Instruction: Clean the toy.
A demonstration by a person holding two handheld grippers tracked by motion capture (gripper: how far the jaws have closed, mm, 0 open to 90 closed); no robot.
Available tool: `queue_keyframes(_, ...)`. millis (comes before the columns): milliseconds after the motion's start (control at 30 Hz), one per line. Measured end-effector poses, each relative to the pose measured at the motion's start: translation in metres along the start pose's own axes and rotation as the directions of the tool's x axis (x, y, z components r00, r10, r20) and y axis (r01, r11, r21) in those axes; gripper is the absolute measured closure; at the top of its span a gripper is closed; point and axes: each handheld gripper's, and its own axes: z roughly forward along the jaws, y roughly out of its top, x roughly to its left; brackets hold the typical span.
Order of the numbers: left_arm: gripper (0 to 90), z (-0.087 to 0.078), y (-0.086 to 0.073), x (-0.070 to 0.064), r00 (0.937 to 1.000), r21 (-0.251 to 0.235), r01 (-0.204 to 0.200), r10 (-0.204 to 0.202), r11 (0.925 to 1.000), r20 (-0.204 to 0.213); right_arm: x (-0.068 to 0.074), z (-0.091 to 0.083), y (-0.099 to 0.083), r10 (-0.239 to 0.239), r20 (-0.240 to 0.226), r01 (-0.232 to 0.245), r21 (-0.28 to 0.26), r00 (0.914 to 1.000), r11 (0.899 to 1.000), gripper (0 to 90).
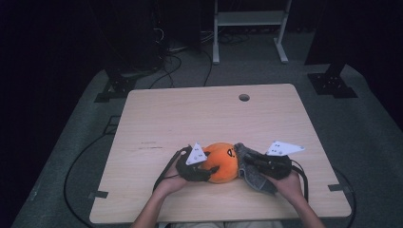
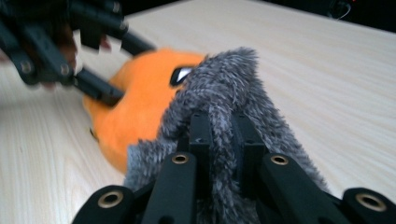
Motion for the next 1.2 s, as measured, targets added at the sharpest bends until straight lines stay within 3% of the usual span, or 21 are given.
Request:
queue_keyframes(100, 38.7, 0.000, 0.000, -0.001, 1.0000, -0.002, -0.005, 0.005, 1.0000, -0.001, -0.002, 0.005, -0.005, 0.008, 0.006, -0.008, 0.038, 1.0000, 0.999, 79.9)
queue_keyframes(200, 38.6, 0.000, 0.001, -0.002, 1.0000, 0.000, -0.003, 0.003, 1.0000, -0.005, -0.014, 0.002, -0.011, 0.044, 0.040, -0.048, 0.085, 0.9982, 0.995, 80.0)
queue_keyframes(233, 38.5, 0.001, 0.001, -0.002, 1.0000, -0.002, -0.002, 0.002, 1.0000, -0.007, -0.015, -0.005, -0.009, 0.067, 0.022, -0.068, 0.033, 0.9975, 0.997, 80.0)
queue_keyframes(267, 38.5, 0.001, 0.001, -0.002, 1.0000, -0.002, -0.002, 0.002, 1.0000, -0.007, -0.015, -0.005, -0.009, 0.067, 0.022, -0.068, 0.033, 0.9975, 0.997, 80.0)
queue_keyframes(300, 38.6, 0.001, 0.001, -0.002, 0.9999, 0.003, -0.013, 0.013, 0.9999, -0.006, -0.006, -0.013, 0.003, 0.064, -0.036, -0.066, -0.067, 0.9973, 0.996, 80.0)
queue_keyframes(400, 38.5, 0.002, 0.002, -0.002, 0.9999, 0.002, -0.012, 0.012, 0.9999, -0.005, 0.003, -0.011, 0.010, 0.026, -0.066, -0.031, -0.084, 0.9975, 0.996, 79.9)
queue_keyframes(433, 38.5, 0.002, 0.001, -0.002, 0.9999, 0.003, -0.011, 0.011, 0.9999, -0.002, 0.010, 0.000, 0.009, -0.021, -0.059, 0.020, -0.020, 0.9980, 1.000, 79.9)
queue_keyframes(467, 38.5, 0.002, 0.001, -0.002, 0.9999, 0.003, -0.011, 0.011, 0.9999, -0.002, 0.010, 0.000, 0.009, -0.021, -0.059, 0.020, -0.020, 0.9980, 1.000, 79.9)
queue_keyframes(500, 38.5, 0.002, 0.000, -0.003, 1.0000, -0.009, -0.005, 0.005, 1.0000, 0.002, 0.010, 0.005, 0.006, -0.034, -0.045, 0.034, 0.019, 0.9984, 0.999, 79.9)
queue_keyframes(533, 38.5, 0.002, 0.001, -0.004, 1.0000, -0.008, -0.006, 0.006, 0.9999, 0.001, 0.000, 0.010, -0.003, 0.005, -0.029, -0.003, 0.050, 0.9996, 0.999, 80.0)
queue_keyframes(600, 38.5, 0.003, 0.002, -0.005, 0.9999, -0.006, -0.012, 0.012, 0.9999, -0.006, -0.002, 0.008, -0.003, 0.016, -0.015, -0.015, 0.060, 0.9998, 0.998, 80.0)
queue_keyframes(633, 38.5, 0.003, 0.003, -0.006, 0.9997, 0.003, -0.024, 0.024, 0.9997, -0.008, -0.005, 0.004, -0.002, 0.017, 0.033, -0.020, 0.069, 0.9993, 0.997, 80.0)
queue_keyframes(733, 38.5, 0.003, 0.003, -0.005, 0.9998, 0.003, -0.022, 0.022, 0.9998, -0.003, -0.003, -0.001, 0.000, 0.034, 0.015, -0.034, 0.017, 0.9993, 0.999, 79.9)
queue_keyframes(767, 38.5, 0.003, 0.002, -0.005, 0.9998, 0.002, -0.021, 0.021, 0.9998, 0.002, 0.003, -0.001, 0.006, 0.018, -0.027, -0.019, -0.026, 0.9995, 0.999, 79.9)
queue_keyframes(833, 38.1, 0.001, 0.004, -0.004, 0.9997, -0.003, -0.014, 0.014, 0.9999, 0.020, 0.006, 0.001, 0.007, 0.009, -0.032, -0.009, -0.017, 0.9995, 1.000, 79.9)
queue_keyframes(900, 31.4, -0.006, 0.009, -0.002, 0.9981, -0.032, 0.005, -0.003, 0.9995, 0.061, 0.011, 0.011, 0.003, -0.029, -0.033, 0.030, 0.044, 0.9990, 0.999, 79.9)
queue_keyframes(933, 27.0, -0.010, 0.011, -0.001, 0.9965, -0.068, 0.014, -0.008, 0.9976, 0.083, 0.012, 0.012, 0.001, -0.035, -0.030, 0.036, 0.048, 0.9990, 0.998, 79.9)
queue_keyframes(967, 26.5, -0.015, 0.016, 0.000, 0.9977, -0.122, 0.026, -0.018, 0.9922, 0.066, 0.015, 0.011, -0.002, -0.036, -0.042, 0.039, 0.053, 0.9985, 0.998, 79.8)
queue_keyframes(1033, 27.1, -0.014, 0.018, 0.000, 0.9987, -0.111, 0.028, -0.023, 0.9934, 0.046, 0.016, 0.010, -0.002, -0.045, -0.040, 0.047, 0.055, 0.9982, 0.997, 79.8)
queue_keyframes(1100, 29.2, -0.007, 0.017, -0.001, 1.0000, -0.045, 0.002, -0.002, 0.9990, -0.005, 0.018, 0.006, -0.007, -0.047, -0.051, 0.050, 0.058, 0.9976, 0.997, 79.8)
queue_keyframes(1200, 32.2, 0.000, 0.010, -0.003, 0.9998, -0.042, 0.017, -0.017, 0.9990, 0.004, 0.014, 0.003, -0.010, -0.025, -0.063, 0.030, 0.075, 0.9977, 0.997, 79.8)
